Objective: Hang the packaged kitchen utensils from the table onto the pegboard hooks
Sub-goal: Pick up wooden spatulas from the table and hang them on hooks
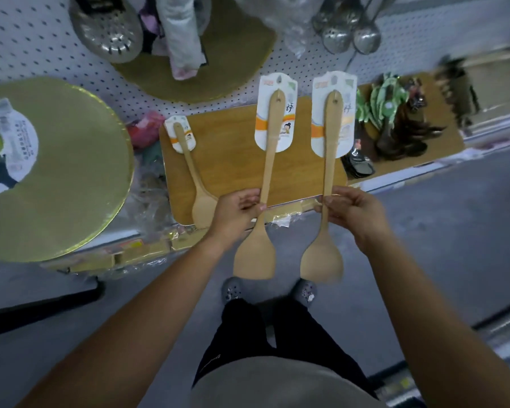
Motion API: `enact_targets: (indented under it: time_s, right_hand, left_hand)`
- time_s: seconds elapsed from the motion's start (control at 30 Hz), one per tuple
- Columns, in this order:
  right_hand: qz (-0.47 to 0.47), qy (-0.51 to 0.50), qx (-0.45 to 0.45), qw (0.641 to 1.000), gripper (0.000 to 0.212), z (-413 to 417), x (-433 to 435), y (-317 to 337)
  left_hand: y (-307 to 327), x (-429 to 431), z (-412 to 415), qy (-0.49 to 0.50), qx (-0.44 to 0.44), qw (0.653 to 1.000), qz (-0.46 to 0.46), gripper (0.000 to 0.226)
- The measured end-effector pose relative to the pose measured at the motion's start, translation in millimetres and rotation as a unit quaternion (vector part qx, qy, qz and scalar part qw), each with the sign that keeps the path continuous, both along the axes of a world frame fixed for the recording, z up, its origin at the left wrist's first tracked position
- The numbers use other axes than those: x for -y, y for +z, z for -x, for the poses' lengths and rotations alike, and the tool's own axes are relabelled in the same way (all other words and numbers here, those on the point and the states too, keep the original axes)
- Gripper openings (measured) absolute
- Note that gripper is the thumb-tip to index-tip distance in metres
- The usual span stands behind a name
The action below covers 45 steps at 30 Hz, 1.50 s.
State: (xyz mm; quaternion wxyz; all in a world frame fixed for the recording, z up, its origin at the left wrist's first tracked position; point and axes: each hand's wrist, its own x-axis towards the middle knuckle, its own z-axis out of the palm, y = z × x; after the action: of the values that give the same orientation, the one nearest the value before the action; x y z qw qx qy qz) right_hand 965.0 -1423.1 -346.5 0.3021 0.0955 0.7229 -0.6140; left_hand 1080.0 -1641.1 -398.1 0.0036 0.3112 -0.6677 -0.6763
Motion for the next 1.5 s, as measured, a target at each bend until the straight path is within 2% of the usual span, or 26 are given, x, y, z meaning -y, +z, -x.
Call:
enact_targets:
  time_s: [0.23, 0.5, 0.83, 1.0, 1.2, 1.5]
  right_hand:
    - [0.025, -0.089, -0.008, 0.996, 0.019, 1, -100, 15]
    - [0.045, -0.193, -0.035, 0.980, 0.012, 13, -246, 45]
    - [0.052, -0.296, -0.062, 0.952, 0.023, 25, -420, 60]
    - [0.053, -0.334, -0.071, 0.938, 0.020, 34, -475, 60]
    - [0.047, -0.378, -0.072, 0.922, 0.021, 74, -533, 56]
    - [0.021, -0.434, -0.063, 0.898, 0.023, 182, -628, 57]
  left_hand:
    - [31, -88, 44, -0.077, -0.038, 0.996, -0.025, 0.031]
    - [55, -217, 106, -0.158, -0.054, 0.986, -0.019, 0.036]
    - [67, -398, 168, -0.237, -0.061, 0.968, -0.052, 0.029]
    - [74, -457, 200, -0.274, -0.062, 0.959, -0.041, 0.035]
    - [75, -517, 259, -0.327, -0.059, 0.942, -0.046, 0.033]
    - [55, -616, 394, -0.374, -0.037, 0.922, -0.092, 0.030]
